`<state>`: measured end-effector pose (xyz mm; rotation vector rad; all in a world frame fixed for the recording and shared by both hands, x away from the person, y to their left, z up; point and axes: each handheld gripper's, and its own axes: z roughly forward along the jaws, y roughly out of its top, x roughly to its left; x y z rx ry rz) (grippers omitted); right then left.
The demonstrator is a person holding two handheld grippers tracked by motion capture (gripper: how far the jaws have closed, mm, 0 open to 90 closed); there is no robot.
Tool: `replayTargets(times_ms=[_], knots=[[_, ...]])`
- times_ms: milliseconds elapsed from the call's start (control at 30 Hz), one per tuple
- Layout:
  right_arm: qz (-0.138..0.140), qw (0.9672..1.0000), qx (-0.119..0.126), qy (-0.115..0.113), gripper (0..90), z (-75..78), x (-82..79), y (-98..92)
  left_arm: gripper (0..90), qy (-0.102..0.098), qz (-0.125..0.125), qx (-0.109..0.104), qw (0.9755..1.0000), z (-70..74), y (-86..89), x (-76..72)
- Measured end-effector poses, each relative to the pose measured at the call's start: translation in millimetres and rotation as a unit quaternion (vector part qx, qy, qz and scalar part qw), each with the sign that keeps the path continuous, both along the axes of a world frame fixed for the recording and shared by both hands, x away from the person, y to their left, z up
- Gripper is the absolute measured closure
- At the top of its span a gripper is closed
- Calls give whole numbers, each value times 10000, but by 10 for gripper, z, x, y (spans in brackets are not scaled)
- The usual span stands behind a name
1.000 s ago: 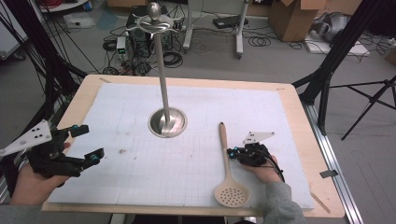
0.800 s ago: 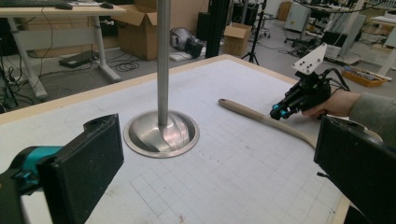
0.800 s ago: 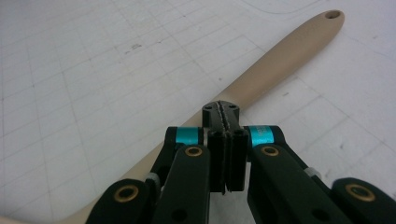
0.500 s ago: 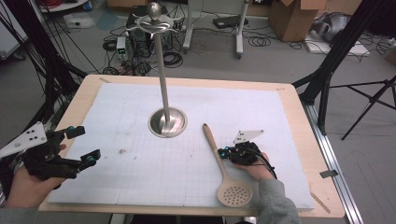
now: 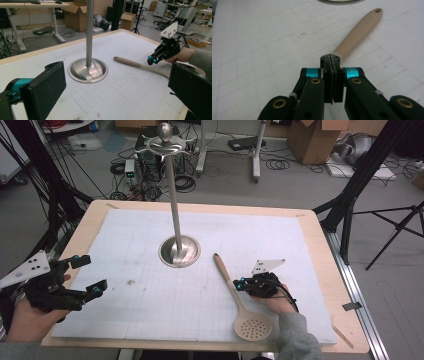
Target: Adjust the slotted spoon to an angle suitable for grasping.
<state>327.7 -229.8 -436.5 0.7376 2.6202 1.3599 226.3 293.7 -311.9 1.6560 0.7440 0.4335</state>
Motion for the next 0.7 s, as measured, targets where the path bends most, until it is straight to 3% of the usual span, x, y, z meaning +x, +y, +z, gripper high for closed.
replayTargets(times_ms=[200, 367, 700], knots=[[266, 9996, 30, 92, 900, 39, -91, 36, 18, 3, -6, 14, 10000, -4, 0, 7], [276, 9995, 96, 96, 900, 51, -156, -2, 18, 7, -9, -3, 10000, 0, -17, 13], [517, 9984, -167, 162, 900, 13, -230, 77, 18, 22, -59, 23, 10000, -11, -50, 39]])
